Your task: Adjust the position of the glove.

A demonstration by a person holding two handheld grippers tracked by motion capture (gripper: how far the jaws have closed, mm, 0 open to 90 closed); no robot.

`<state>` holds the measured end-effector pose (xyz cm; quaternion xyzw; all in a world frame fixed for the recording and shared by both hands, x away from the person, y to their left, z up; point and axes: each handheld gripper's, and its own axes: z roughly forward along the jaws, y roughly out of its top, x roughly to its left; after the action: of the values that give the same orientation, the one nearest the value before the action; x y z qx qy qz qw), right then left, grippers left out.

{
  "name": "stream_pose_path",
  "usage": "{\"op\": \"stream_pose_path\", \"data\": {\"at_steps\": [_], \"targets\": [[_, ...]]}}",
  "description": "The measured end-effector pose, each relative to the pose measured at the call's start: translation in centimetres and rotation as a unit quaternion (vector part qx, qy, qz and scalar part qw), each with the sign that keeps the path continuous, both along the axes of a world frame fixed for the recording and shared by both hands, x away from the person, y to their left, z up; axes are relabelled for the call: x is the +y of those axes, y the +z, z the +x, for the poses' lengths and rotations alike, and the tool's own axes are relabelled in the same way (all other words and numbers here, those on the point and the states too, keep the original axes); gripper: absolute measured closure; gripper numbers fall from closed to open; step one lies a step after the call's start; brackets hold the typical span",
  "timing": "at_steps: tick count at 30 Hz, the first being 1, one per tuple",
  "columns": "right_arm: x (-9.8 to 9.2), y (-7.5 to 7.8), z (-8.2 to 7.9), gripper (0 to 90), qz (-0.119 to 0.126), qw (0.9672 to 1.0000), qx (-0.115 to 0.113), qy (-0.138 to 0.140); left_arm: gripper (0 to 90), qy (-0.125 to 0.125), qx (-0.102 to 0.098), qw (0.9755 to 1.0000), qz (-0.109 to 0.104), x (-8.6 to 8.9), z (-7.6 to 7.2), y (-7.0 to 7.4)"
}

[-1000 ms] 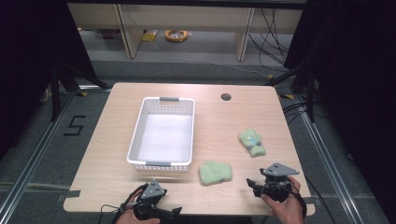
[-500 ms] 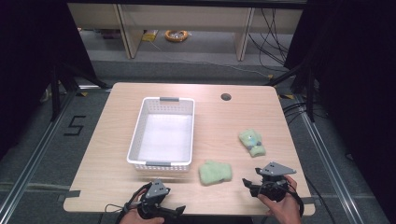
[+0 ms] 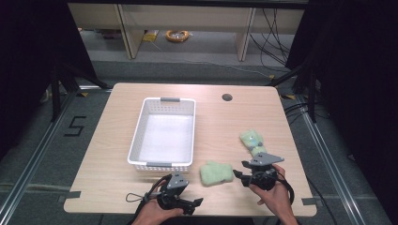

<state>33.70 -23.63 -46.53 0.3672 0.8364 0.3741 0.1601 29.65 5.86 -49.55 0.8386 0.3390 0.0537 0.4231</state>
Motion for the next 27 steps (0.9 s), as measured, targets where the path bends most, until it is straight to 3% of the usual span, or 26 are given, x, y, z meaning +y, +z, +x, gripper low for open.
{"op": "stream_pose_path", "data": {"at_steps": [3, 4, 7, 9, 11, 12, 14, 15, 17, 19, 20, 21, 22, 26, 27], "targets": [[0.7, -0.1, 1.1, 53.8, -0.008, 0.9999, -0.005, 0.011, 26.6, 0.001, 0.003, 1.0, 0.007, -1.0, 0.9, -0.2], [0.9, -0.1, 1.4, 54.5, -0.005, 0.9999, 0.003, 0.009, 27.7, 0.005, 0.007, 1.0, -0.003, -1.4, 1.1, -0.3], [1.4, -0.4, 2.1, 55.2, -0.011, 0.9997, 0.023, 0.007, 31.3, 0.003, 0.002, 0.9999, 0.01, -1.9, 1.7, -0.3], [1.6, -0.7, 2.7, 55.7, -0.018, 0.9996, 0.014, 0.014, 32.5, 0.007, -0.004, 0.9999, 0.014, -2.3, 2.0, -0.4], [1.7, -0.8, 3.0, 56.1, -0.015, 0.9995, 0.025, 0.008, 36.8, 0.007, -0.006, 0.9998, 0.015, -2.5, 2.3, -0.5], [1.7, -0.8, 3.2, 56.2, -0.019, 0.9994, 0.029, 0.008, 37.4, 0.01, 0.001, 0.9998, 0.014, -2.6, 2.4, -0.6], [1.8, -1.0, 3.3, 56.2, -0.02, 0.999, 0.039, 0.004, 39.5, 0.007, 0.001, 0.9998, 0.016, -2.7, 2.5, -0.6], [1.8, -1.1, 3.5, 56.2, -0.018, 0.9994, 0.028, 0.009, 39.6, 0.006, 0.0, 0.9997, 0.023, -2.8, 2.8, -0.5], [1.9, -1.1, 3.6, 56.2, -0.021, 0.9991, 0.035, 0.012, 41.4, 0.001, -0.005, 0.9995, 0.032, -2.9, 3.0, -0.5], [1.9, -1.2, 3.8, 56.2, -0.025, 0.9988, 0.041, 0.008, 42.8, 0.005, -0.003, 0.9995, 0.031, -3.2, 3.0, -0.6], [2.0, -1.4, 3.9, 56.2, -0.017, 0.9992, 0.036, 0.008, 42.9, -0.001, -0.003, 0.9992, 0.04, -3.3, 3.0, -0.7], [1.9, -1.4, 4.2, 56.2, -0.024, 0.9991, 0.032, 0.016, 43.1, 0.007, 0.001, 0.9995, 0.032, -3.5, 3.0, -0.9], [2.0, -1.4, 4.2, 56.2, -0.021, 0.9989, 0.041, 0.011, 43.1, 0.011, 0.008, 0.9992, 0.037, -3.5, 3.1, -1.0], [2.2, -1.8, 4.5, 56.1, -0.018, 0.9991, 0.037, 0.01, 45.0, 0.01, 0.01, 0.9988, 0.048, -3.6, 3.4, -1.3], [2.3, -1.7, 4.4, 56.1, -0.023, 0.9984, 0.05, 0.011, 45.2, 0.01, 0.008, 0.9987, 0.049, -3.6, 3.4, -1.3]]}}
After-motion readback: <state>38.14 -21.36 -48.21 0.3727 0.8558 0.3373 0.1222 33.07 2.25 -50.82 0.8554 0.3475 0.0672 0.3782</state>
